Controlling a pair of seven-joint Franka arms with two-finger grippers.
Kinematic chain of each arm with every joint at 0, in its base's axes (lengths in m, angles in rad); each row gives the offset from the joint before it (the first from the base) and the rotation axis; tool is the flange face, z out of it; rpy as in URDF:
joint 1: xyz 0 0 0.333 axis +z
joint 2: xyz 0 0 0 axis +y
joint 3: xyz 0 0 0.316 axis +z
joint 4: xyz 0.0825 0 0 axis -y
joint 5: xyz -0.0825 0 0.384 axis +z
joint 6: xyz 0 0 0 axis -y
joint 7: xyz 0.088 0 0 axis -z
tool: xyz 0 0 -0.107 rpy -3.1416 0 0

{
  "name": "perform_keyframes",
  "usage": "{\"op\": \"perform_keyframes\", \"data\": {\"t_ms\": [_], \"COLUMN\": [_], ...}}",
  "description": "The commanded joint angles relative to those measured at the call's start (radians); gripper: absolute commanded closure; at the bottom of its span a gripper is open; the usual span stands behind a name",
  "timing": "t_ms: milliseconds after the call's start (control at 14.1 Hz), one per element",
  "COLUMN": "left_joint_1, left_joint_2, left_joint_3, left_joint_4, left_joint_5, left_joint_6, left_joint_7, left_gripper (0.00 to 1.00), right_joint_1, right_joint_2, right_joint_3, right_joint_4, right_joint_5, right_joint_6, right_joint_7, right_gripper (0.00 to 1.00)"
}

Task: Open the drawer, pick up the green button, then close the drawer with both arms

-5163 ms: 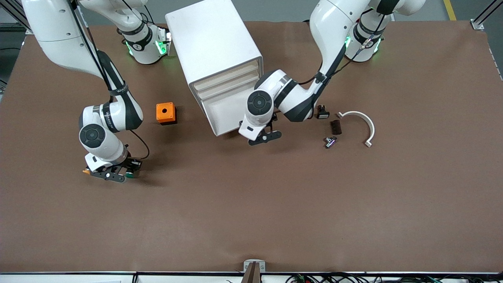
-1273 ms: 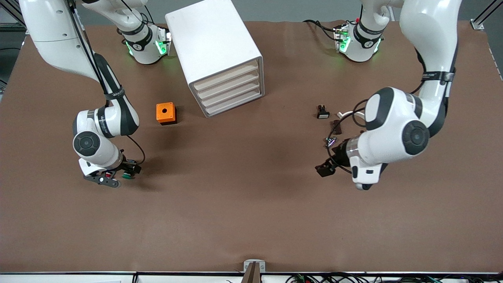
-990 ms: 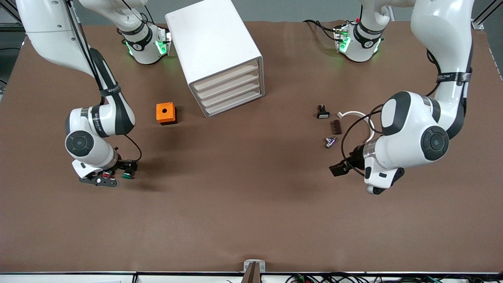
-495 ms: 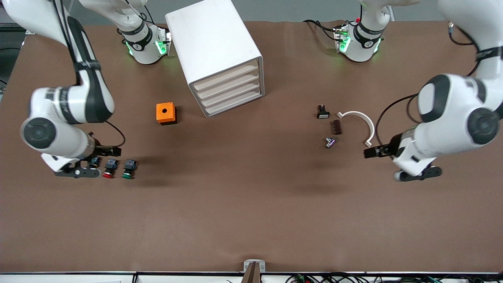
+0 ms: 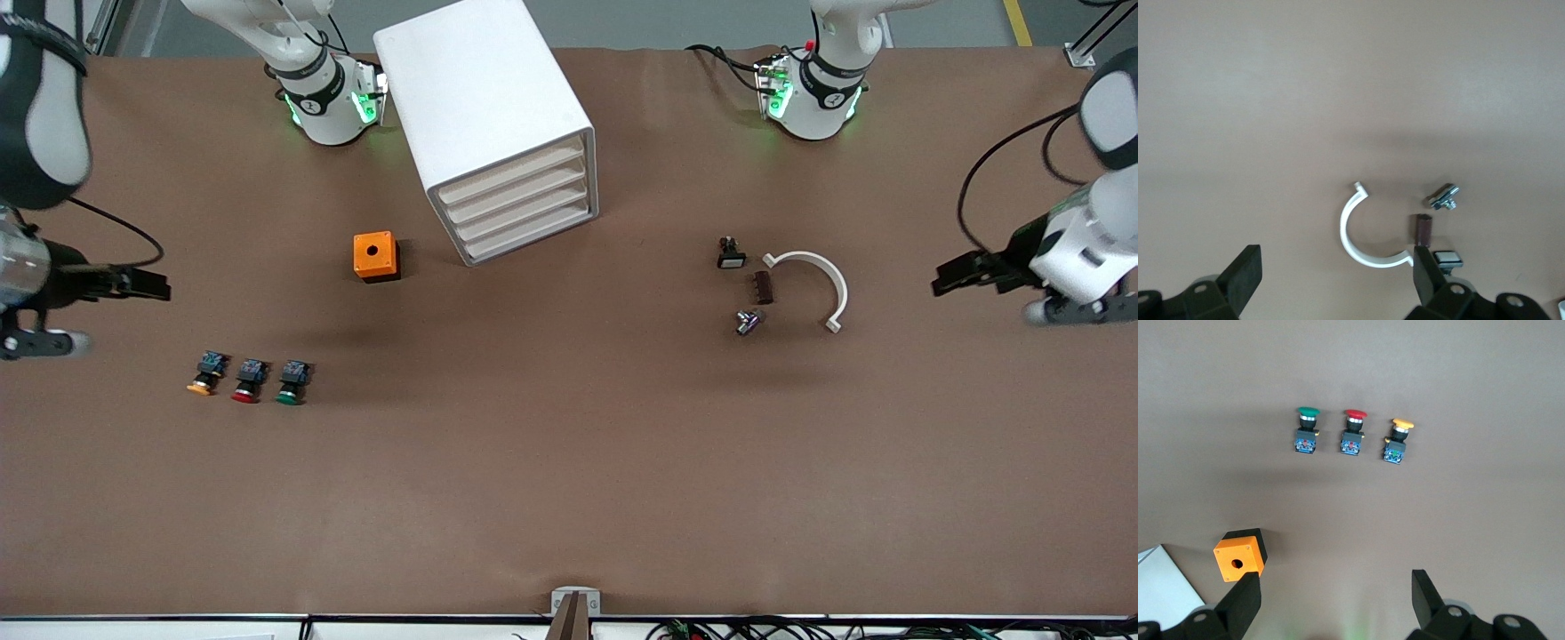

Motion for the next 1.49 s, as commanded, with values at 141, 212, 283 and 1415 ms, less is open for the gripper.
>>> {"op": "perform_keyframes", "data": {"t_ms": [141, 212, 283, 1415], "left_joint_1": [0.043, 0.041, 0.041, -0.291], "left_joint_2": [-0.116, -0.127, -0.130, -0.037], "left_joint_3": [-0.014, -0.014, -0.016, 0.240], "left_joint_4": [-0.073, -0.073, -0.070, 0.104], "left_joint_5": [0.008, 0.008, 0.010, 0.071], "left_joint_6": [0.008, 0.008, 0.006, 0.006], "left_joint_7": [0.026, 0.026, 0.026, -0.009], "left_gripper": [0.00, 0.00, 0.00, 0.00], "right_joint_1": [-0.057, -0.071, -0.077, -0.066], "right_joint_2": [-0.043, -0.041, -0.041, -0.037], "right_joint_3": [0.010, 0.010, 0.010, 0.011], "right_joint_4": [-0.013, -0.013, -0.013, 0.120], "right_joint_5": [0.101, 0.113, 0.115, 0.078], "right_joint_6": [-0.014, -0.030, -0.031, -0.116], "right_joint_7": [-0.011, -0.013, -0.011, 0.110], "right_gripper": [0.00, 0.00, 0.00, 0.00]}}
